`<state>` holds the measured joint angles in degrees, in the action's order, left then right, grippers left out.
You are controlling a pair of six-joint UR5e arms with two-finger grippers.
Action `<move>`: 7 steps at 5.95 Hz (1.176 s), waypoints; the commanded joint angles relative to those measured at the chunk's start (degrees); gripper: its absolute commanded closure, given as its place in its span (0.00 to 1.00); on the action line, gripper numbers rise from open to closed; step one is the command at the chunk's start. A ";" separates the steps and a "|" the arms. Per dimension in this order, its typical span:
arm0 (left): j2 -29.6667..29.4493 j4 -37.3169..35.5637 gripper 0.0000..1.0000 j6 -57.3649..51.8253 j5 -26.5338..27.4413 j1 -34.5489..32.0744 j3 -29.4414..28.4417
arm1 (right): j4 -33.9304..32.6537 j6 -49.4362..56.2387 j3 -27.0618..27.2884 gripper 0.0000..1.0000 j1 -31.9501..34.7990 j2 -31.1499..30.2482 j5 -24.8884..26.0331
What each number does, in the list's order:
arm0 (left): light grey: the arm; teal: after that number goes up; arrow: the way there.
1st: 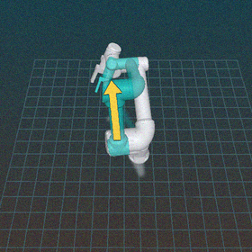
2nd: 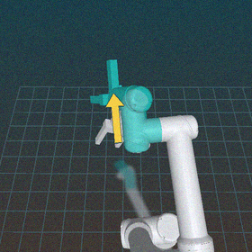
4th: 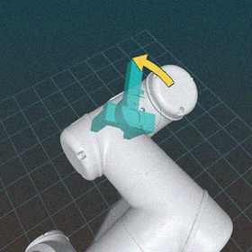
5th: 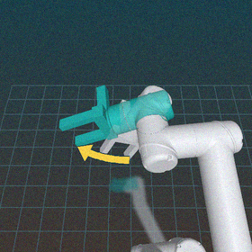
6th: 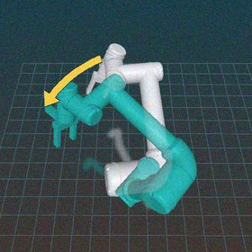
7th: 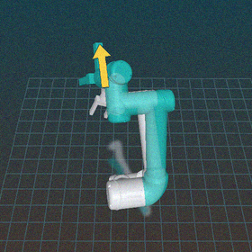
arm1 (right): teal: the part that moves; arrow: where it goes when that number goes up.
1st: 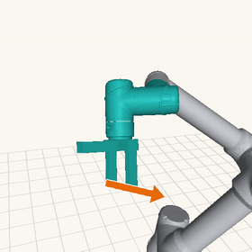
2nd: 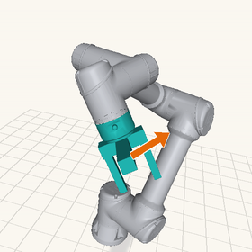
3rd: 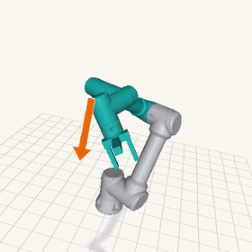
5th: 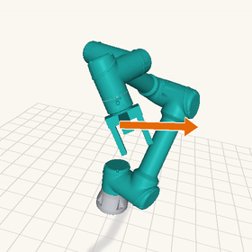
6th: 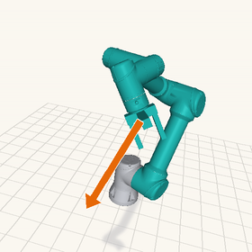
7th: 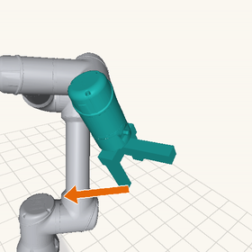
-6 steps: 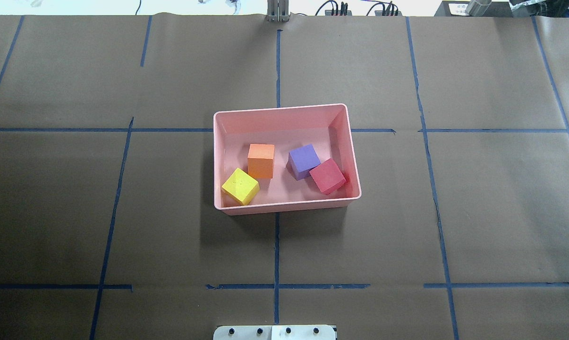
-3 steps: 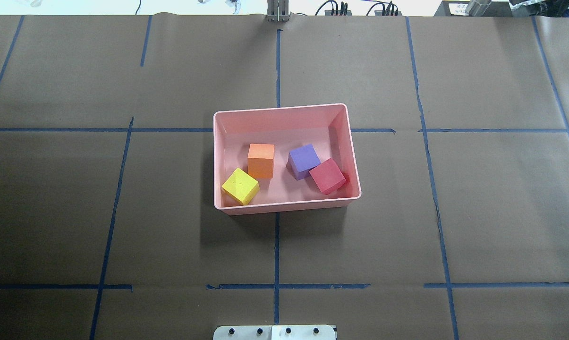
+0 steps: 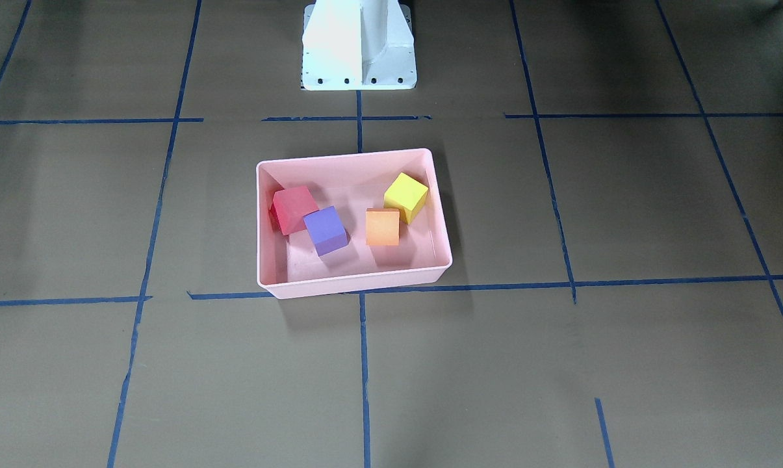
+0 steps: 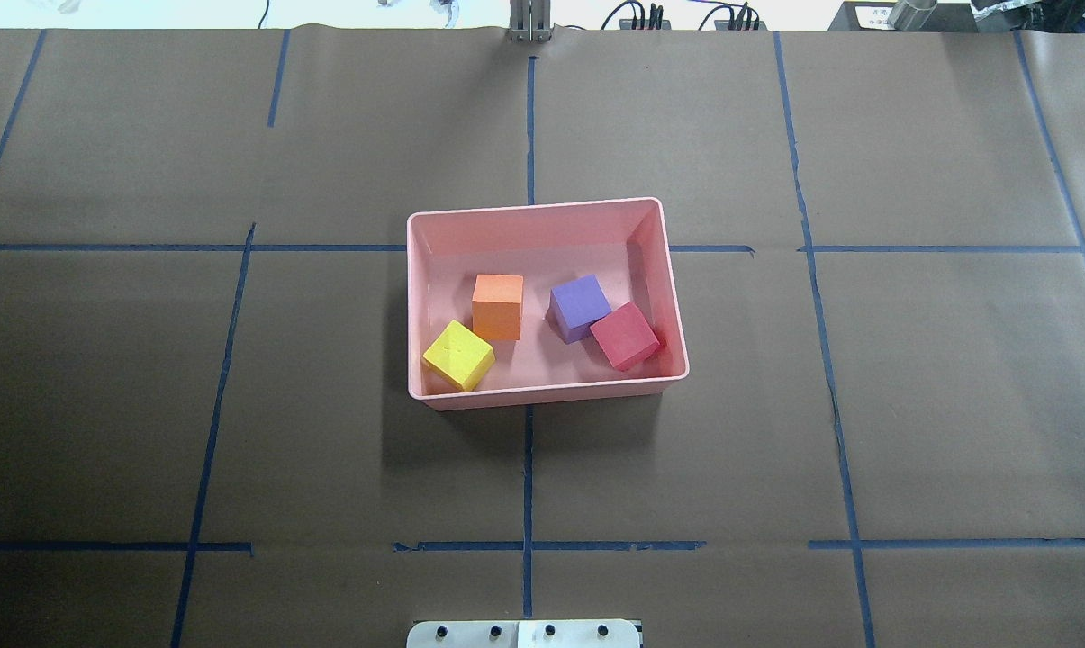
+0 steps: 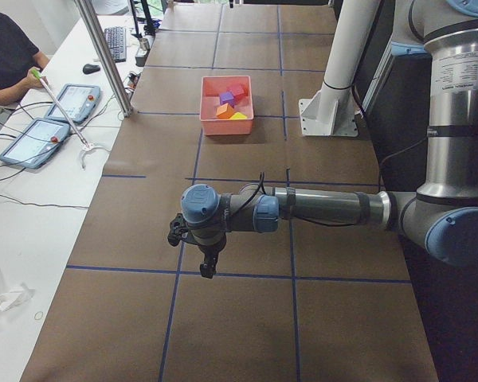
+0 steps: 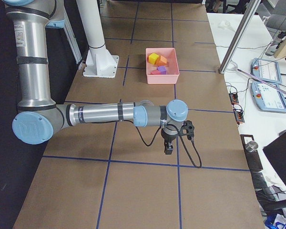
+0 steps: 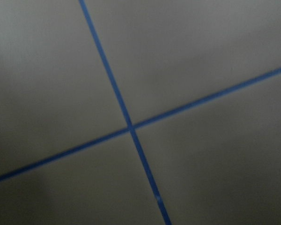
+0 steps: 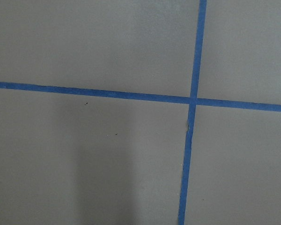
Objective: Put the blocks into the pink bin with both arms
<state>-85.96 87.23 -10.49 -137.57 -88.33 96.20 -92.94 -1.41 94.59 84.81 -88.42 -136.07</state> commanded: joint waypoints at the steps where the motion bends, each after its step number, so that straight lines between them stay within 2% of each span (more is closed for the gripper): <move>1: 0.00 0.74 0.00 0.03 0.10 0.00 0.56 | -0.13 0.09 -0.02 0.00 0.01 -0.43 0.72; 5: -0.87 -4.50 0.00 -0.41 0.64 0.17 0.56 | -0.40 0.09 -0.64 0.00 0.01 -1.39 0.37; 7: -0.61 -4.53 0.00 -0.41 1.68 -0.09 0.74 | -0.31 -0.09 -0.73 0.00 0.10 -1.83 0.20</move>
<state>-86.71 82.91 -10.89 -136.58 -88.36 96.80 -93.31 -1.37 93.92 84.88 -89.91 -135.79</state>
